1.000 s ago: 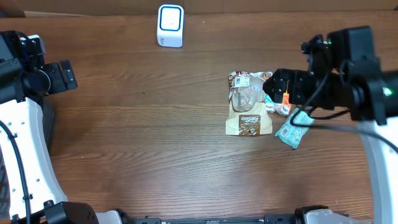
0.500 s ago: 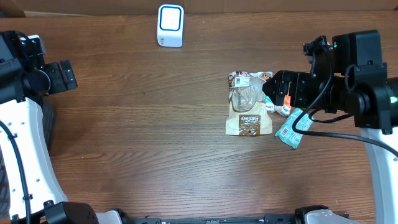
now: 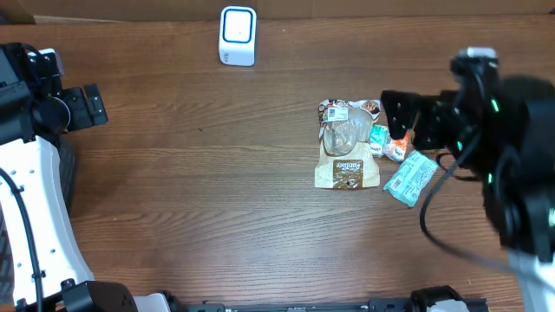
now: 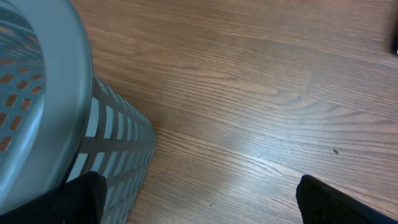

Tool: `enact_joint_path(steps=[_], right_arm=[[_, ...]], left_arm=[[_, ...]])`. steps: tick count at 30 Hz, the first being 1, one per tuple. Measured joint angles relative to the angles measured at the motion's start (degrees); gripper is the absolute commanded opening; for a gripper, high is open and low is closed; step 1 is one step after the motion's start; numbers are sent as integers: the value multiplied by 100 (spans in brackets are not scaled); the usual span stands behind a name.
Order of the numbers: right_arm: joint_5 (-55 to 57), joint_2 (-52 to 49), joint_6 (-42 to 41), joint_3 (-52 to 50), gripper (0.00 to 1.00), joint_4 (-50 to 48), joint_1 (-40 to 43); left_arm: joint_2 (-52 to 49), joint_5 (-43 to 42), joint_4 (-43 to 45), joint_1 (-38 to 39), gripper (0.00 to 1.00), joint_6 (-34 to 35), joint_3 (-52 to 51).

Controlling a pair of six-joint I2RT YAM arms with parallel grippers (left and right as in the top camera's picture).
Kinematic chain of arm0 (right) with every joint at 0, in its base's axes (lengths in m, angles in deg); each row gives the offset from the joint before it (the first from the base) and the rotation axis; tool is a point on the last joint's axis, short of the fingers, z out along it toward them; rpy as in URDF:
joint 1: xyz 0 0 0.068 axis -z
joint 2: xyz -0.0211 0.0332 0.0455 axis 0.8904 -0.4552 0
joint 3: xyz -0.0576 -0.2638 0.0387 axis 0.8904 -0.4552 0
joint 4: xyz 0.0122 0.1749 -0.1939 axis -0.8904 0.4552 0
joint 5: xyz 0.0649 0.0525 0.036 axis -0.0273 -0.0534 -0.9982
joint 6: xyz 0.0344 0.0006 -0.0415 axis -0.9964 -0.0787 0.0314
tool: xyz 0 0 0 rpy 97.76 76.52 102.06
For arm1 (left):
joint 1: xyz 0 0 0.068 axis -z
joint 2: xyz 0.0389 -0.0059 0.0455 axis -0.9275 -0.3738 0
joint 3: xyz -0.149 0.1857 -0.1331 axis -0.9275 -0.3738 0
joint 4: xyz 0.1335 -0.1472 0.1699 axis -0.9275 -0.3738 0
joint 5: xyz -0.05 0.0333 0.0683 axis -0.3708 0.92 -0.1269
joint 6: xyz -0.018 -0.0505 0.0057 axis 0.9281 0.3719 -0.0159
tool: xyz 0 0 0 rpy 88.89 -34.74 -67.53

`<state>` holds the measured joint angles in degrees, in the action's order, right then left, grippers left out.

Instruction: Scan the item barcode

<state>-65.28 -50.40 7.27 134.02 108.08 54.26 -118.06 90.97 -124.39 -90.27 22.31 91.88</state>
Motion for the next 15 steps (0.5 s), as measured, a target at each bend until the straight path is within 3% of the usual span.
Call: enact_joint_path(steps=[9, 15], right_arm=[[343, 2938, 7, -3689, 100, -3185, 0], [538, 4393, 11, -5318, 100, -4024, 0]], left_arm=[[0, 9, -2, 0, 100, 0, -2], [0, 7, -2, 0, 100, 0, -4]])
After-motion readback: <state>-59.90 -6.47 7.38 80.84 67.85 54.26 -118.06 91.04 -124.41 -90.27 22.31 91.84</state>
